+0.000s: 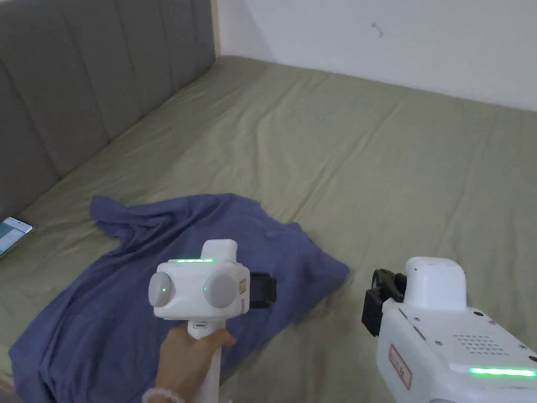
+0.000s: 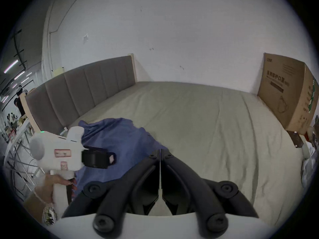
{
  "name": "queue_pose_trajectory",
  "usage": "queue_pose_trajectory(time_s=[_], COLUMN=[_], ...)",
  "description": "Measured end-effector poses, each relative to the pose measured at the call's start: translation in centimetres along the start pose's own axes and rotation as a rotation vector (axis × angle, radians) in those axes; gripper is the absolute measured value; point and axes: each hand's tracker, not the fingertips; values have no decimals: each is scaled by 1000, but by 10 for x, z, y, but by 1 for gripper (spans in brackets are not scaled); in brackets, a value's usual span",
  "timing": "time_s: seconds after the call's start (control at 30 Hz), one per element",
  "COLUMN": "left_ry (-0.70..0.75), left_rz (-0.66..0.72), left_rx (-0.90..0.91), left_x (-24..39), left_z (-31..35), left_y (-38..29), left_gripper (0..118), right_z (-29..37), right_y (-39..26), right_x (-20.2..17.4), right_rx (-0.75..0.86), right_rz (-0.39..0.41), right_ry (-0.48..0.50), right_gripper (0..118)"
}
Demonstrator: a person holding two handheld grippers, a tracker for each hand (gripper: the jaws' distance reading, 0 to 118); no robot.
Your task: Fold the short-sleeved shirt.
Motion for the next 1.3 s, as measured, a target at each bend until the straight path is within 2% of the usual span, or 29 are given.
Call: queue_pose_trajectory(time_s=[0.03, 0.07, 0.1, 0.13, 0.17, 0.2, 0.23, 0.27, 0.3, 0.33, 0.37, 0.43, 0.53, 0.6, 0.7, 0.83, 0.93, 1.0, 1.1, 1.3], left_ry=[-3, 70, 89, 84, 82, 81, 79, 93, 112, 146, 235, 131, 122, 27, -84, -32, -132, -229, -328, -677], left_rz=[-31, -73, -124, -106, -75, -62, -47, -26, 1, 22, 25, 57, 73, 115, 282, 164, 147, 146, 24, -158], left_rx=[-52, -96, -59, -51, -76, -71, -65, -46, -12, 26, 44, -6, -1, 2, 74, 157, 222, 259, 281, 209], left_x=[0, 7, 9, 9, 7, 13, 20, 18, 16, 7, 4, -7, 0, -5, -17, -10, 12, 41, 104, 261], left_z=[0, -69, -68, -47, -29, -54, -95, -90, -85, -75, -72, -76, -66, -56, -29, 8, 39, 62, 89, 117], left_y=[-1, 16, 16, 18, 20, 26, 31, 30, 29, 32, 29, 24, 31, 40, 47, 81, 106, 114, 122, 98], left_gripper=[109, 102, 103, 103, 100, 93, 82, 61, 38, 8, 4, 4, 4, 4, 4, 4, 4, 4, 4, 4], right_z=[-2, -4, -5, -2, -2, -2, -2, -4, -3, -2, -1, 0, 10, 15, 19, 32, 46, 56, 77, 131], right_y=[-1, -2, -2, 0, 1, 1, 1, -1, -2, -3, -4, -7, -9, -9, -11, -9, -6, -4, -4, -8], right_x=[2, 4, 6, 2, 3, 4, 4, 11, 13, 13, 14, 19, 17, 19, 37, 59, 74, 87, 111, 170], right_rx=[-8, -14, -19, -28, -35, -39, -45, -49, -49, -51, -56, -67, -77, -78, -71, -43, -8, 17, 62, 152], right_rz=[-2, -3, -6, -11, -21, -32, -41, -45, -47, -49, -52, -64, -69, -77, -132, -161, -190, -232, -268, -325], right_ry=[-5, -9, -13, -7, 2, 7, 11, 12, 11, 9, 9, 15, 13, 3, -6, -29, -62, -80, -131, -307], right_gripper=[1, 1, 1, 1, 1, 1, 1, 1, 1, 1, 1, 1, 1, 1, 1, 1, 1, 1, 1, 1])
